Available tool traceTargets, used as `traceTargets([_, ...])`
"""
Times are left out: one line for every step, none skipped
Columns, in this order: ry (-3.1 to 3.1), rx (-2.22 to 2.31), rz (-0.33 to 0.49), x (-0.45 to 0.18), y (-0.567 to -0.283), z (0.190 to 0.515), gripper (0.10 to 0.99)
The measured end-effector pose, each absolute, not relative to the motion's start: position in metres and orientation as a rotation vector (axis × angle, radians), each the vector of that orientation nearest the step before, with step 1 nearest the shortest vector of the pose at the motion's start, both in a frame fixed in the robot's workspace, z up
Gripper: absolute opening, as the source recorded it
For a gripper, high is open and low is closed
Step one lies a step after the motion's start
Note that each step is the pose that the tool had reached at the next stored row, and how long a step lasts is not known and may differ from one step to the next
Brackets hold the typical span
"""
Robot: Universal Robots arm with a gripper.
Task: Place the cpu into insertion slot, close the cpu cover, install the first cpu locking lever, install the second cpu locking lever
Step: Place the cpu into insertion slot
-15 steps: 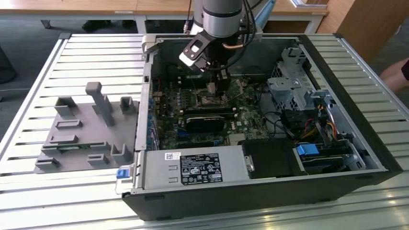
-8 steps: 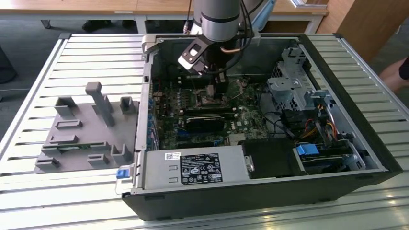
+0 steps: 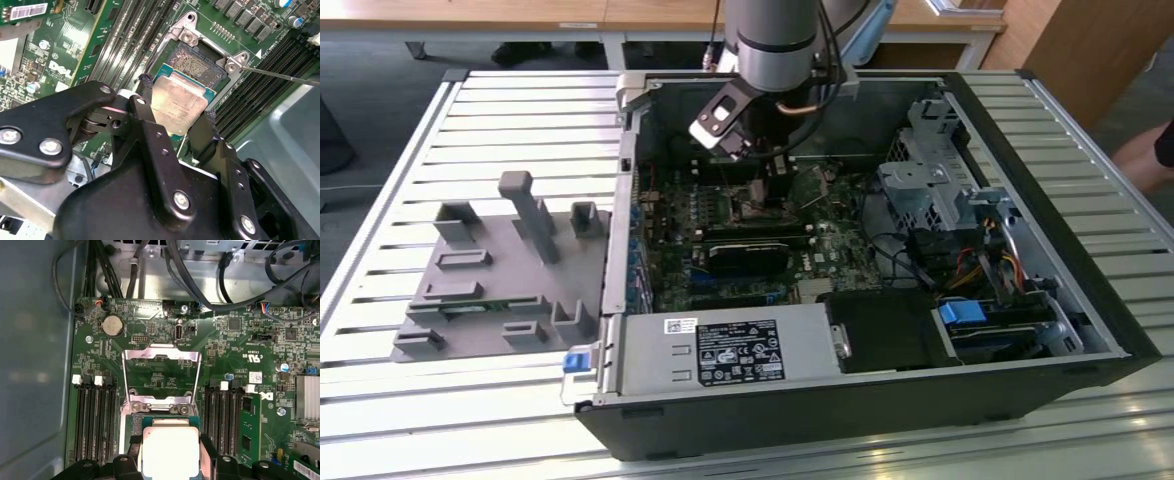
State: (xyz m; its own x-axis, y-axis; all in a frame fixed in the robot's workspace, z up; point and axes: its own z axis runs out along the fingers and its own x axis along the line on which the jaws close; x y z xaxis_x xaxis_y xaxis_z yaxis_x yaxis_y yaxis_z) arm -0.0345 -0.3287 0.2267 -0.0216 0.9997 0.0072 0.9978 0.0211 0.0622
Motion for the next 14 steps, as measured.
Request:
traceTargets([2.216, 2.171, 0.077, -0.035, -0.328, 0.226, 0.537])
traceTargets([2.216, 2.171, 0.077, -0.035, -0.328, 0.225, 0.537])
traceTargets([2.215, 2.171, 0.077, -0.036, -0.327, 0.224, 0.537])
traceTargets([2.215, 2.172, 0.077, -0.036, -0.327, 0.223, 0.537])
traceTargets([2.215, 2.172, 0.077, -0.037, -0.327, 0.222, 0.537])
traceTargets([2.214, 2.173, 0.077, -0.038, -0.326, 0.221, 0.537])
traceTargets([2.214, 2.173, 0.077, -0.038, -0.326, 0.220, 0.537])
traceTargets([2.214, 2.174, 0.077, -0.039, -0.325, 0.219, 0.537])
traceTargets([2.213, 2.174, 0.077, -0.039, -0.325, 0.218, 0.537])
traceTargets([2.213, 2.174, 0.076, -0.039, -0.324, 0.217, 0.537])
traceTargets([2.213, 2.175, 0.076, -0.040, -0.324, 0.216, 0.537])
traceTargets([2.212, 2.175, 0.076, -0.040, -0.323, 0.215, 0.537])
traceTargets([2.212, 2.176, 0.076, -0.040, -0.323, 0.214, 0.537])
traceTargets([2.212, 2.176, 0.076, -0.041, -0.322, 0.212, 0.537])
